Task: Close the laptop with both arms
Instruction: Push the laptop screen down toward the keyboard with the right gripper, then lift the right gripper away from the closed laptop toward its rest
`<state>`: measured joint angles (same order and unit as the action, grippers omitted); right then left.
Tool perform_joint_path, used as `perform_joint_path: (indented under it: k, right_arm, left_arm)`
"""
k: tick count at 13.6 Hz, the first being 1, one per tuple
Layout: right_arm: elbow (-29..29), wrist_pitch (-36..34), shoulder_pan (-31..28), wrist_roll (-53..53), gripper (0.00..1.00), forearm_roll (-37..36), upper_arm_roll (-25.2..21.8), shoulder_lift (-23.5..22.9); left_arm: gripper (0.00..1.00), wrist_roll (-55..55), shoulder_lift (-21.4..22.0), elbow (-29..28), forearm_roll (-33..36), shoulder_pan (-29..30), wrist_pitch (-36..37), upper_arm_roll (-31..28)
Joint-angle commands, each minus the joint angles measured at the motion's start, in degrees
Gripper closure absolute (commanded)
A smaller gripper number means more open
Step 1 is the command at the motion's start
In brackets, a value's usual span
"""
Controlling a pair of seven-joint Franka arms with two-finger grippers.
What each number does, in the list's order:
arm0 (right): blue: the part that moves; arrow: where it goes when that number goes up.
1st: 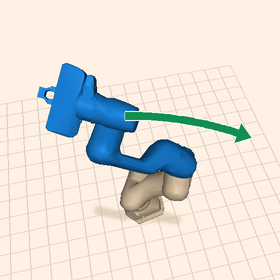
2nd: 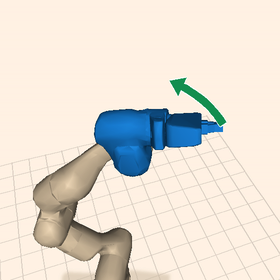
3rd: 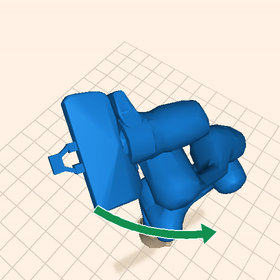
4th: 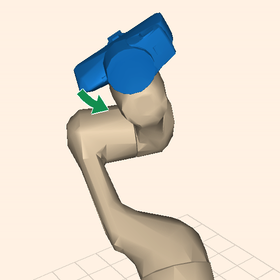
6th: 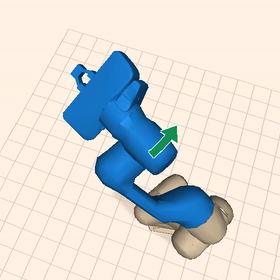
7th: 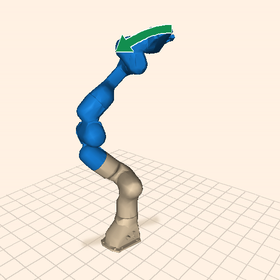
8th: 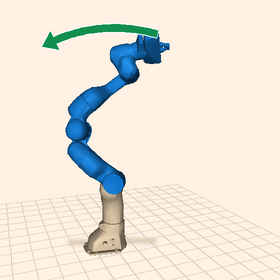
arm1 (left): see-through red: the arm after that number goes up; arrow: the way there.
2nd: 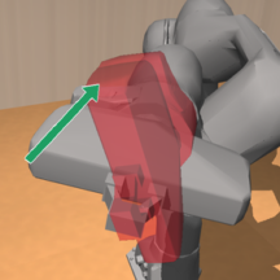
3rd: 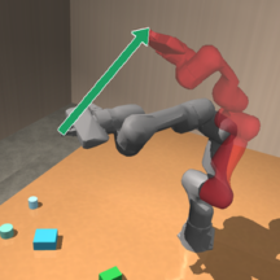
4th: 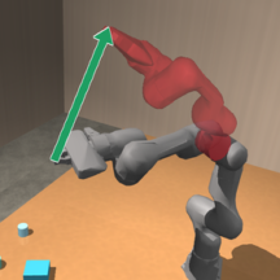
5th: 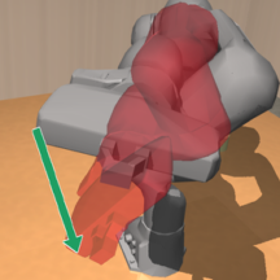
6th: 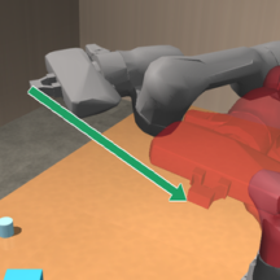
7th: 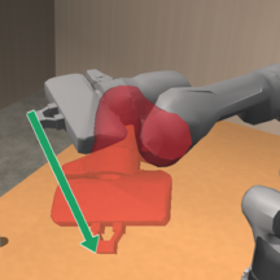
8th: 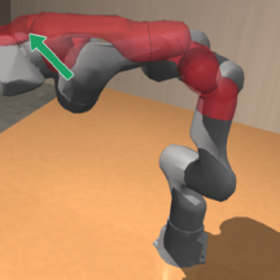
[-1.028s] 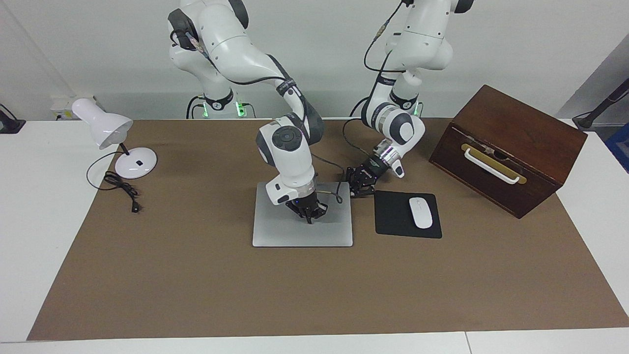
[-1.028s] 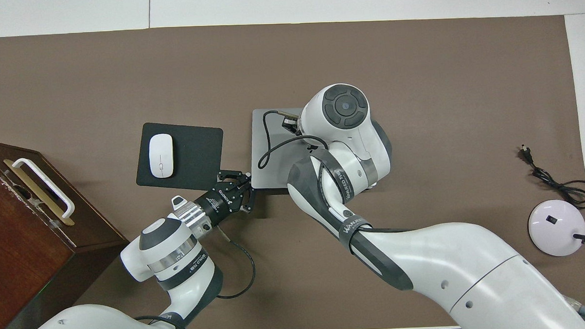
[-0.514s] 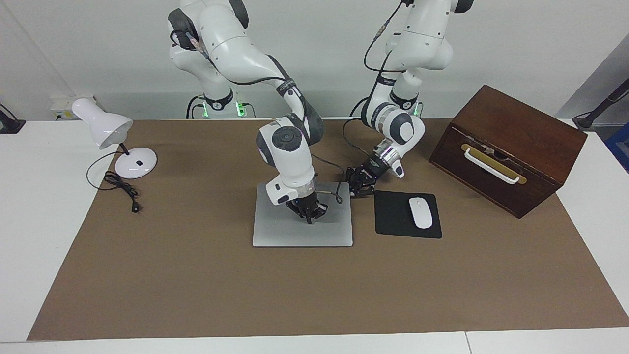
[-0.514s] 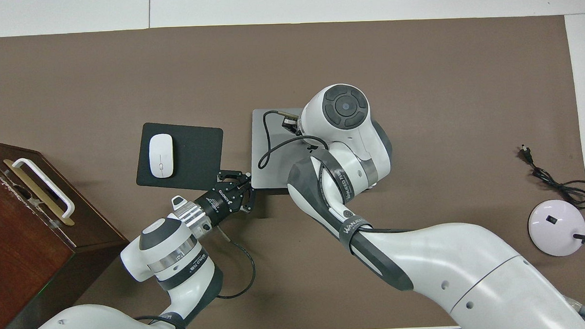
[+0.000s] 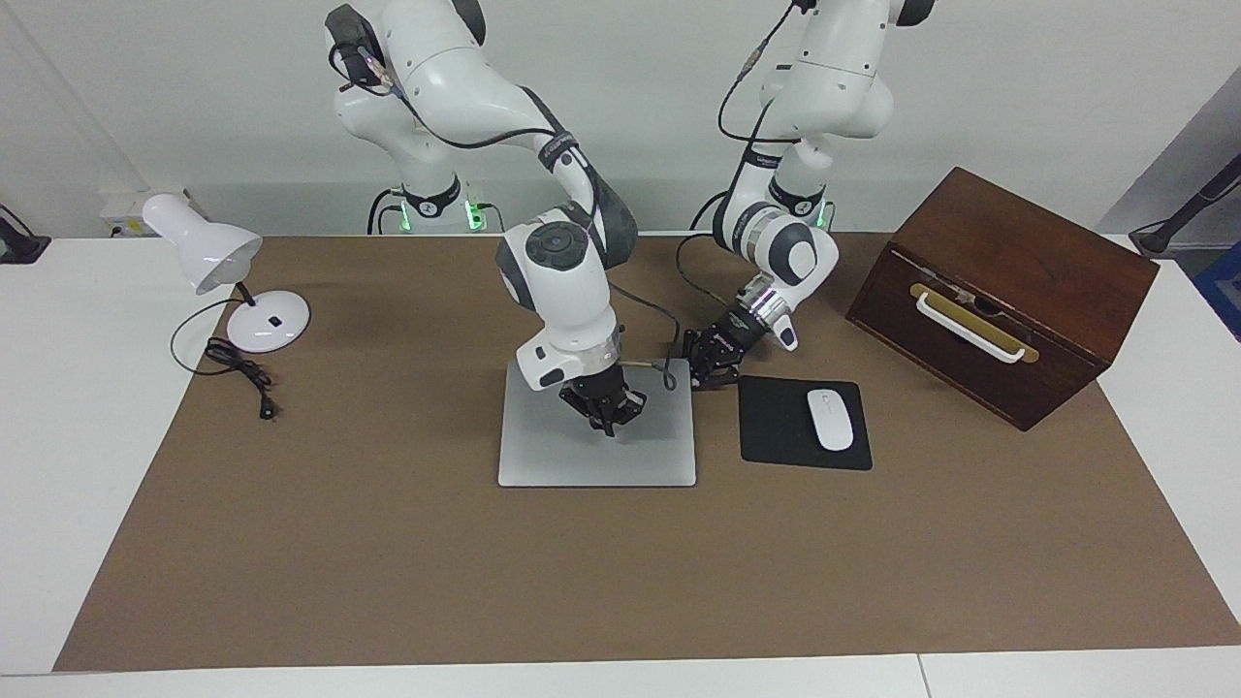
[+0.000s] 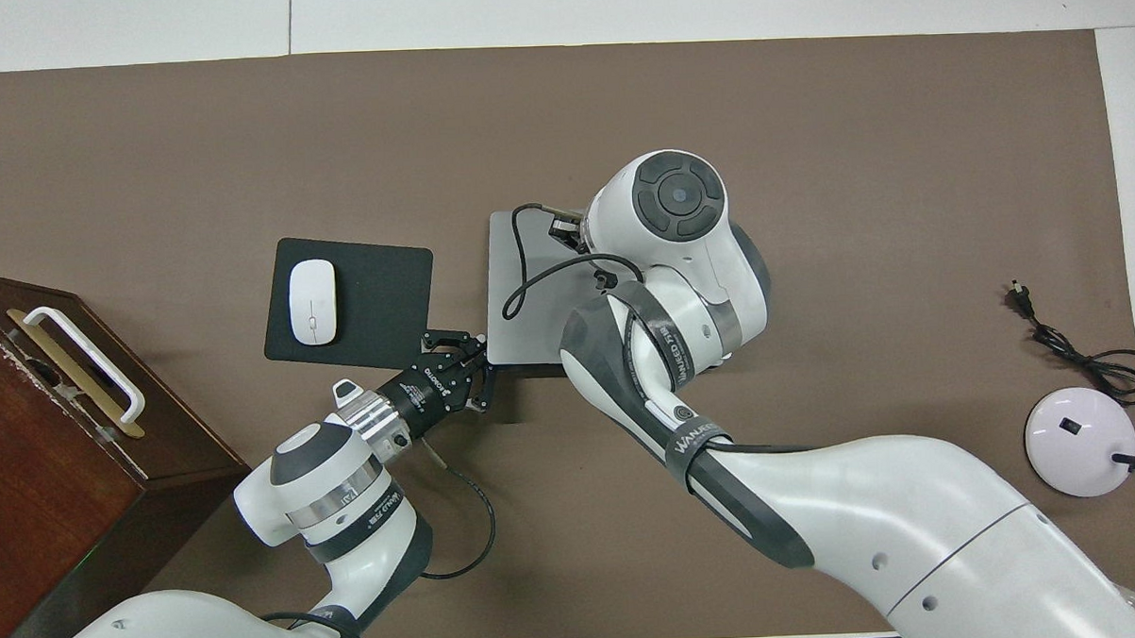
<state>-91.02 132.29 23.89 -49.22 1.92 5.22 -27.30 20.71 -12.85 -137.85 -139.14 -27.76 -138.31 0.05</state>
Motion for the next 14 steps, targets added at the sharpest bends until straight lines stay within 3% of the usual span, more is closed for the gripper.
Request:
perform_joint_path:
  k: [1,5,10,14]
  right_arm:
    - [-0.29,-1.15,-1.12,1.93,1.00,0.19,0.23,2.33]
    - [-0.29,-1.50,-1.73,5.08,1.00,0.10,-0.20,5.40]
    - [-0.29,-6.68,-4.46,11.33,1.00,0.10,-0.21,10.85]
    - [-0.21,-9.32,-7.62,20.54,1.00,0.10,-0.29,14.11]
  left_arm:
    - [1.00,-1.73,-3.94,0.66,-0.96,-0.54,-0.91,-0.67]
    - [1.00,-1.64,-3.24,0.39,-0.87,-0.46,-0.99,-0.67]
    - [1.00,-1.29,-1.13,-0.40,-0.87,1.21,0.14,-0.49]
    - [1.00,-1.29,0.10,-1.63,-0.87,2.36,2.52,-0.49]
